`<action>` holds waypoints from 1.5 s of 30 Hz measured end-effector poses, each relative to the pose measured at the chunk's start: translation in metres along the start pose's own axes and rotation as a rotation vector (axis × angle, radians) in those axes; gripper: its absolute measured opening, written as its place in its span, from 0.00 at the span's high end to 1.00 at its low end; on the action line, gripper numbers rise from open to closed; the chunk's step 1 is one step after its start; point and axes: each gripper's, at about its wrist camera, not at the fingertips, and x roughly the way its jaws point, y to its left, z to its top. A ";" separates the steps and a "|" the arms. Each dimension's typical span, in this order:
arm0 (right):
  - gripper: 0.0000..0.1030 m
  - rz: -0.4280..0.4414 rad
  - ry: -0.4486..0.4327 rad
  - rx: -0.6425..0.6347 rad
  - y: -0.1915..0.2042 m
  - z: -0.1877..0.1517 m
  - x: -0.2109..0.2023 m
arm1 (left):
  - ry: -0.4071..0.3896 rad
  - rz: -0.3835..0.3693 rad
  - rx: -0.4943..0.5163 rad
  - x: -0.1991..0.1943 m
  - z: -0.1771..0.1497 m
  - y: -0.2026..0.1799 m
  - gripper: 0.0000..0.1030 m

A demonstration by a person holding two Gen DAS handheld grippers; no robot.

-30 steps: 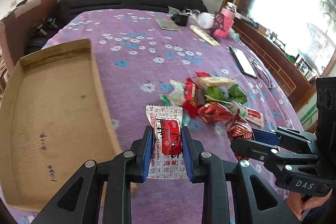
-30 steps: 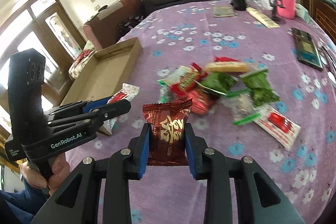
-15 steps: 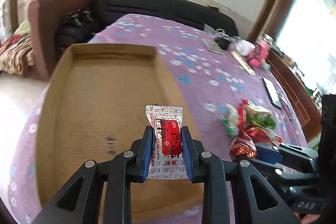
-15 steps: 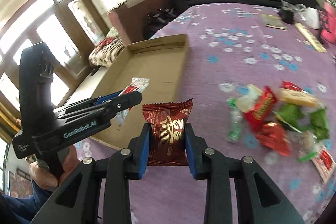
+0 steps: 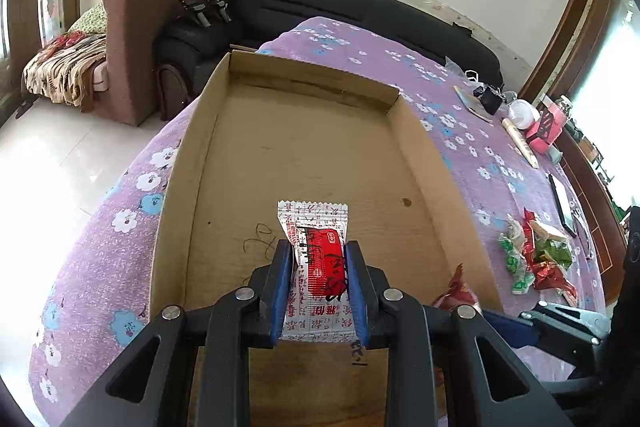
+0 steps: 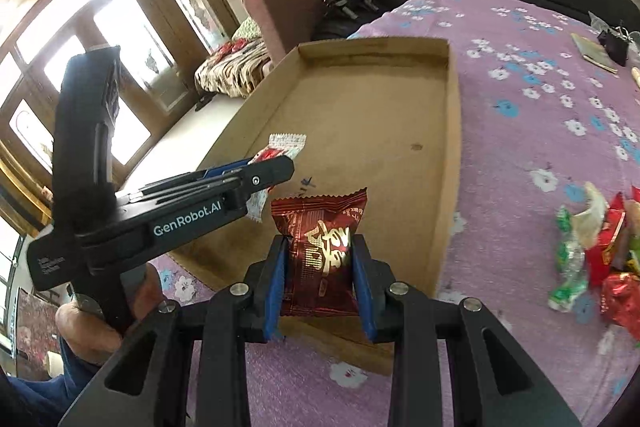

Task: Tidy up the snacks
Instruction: 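Lower both packets into the cardboard box and open both grippers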

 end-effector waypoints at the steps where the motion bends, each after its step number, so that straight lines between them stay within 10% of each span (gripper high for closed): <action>1: 0.71 0.001 0.002 -0.002 0.001 -0.001 0.002 | 0.000 0.004 0.001 0.001 -0.001 0.000 0.73; 45: 0.65 -0.006 0.001 -0.046 0.012 -0.004 0.018 | 0.026 0.020 -0.004 0.011 -0.002 0.003 0.65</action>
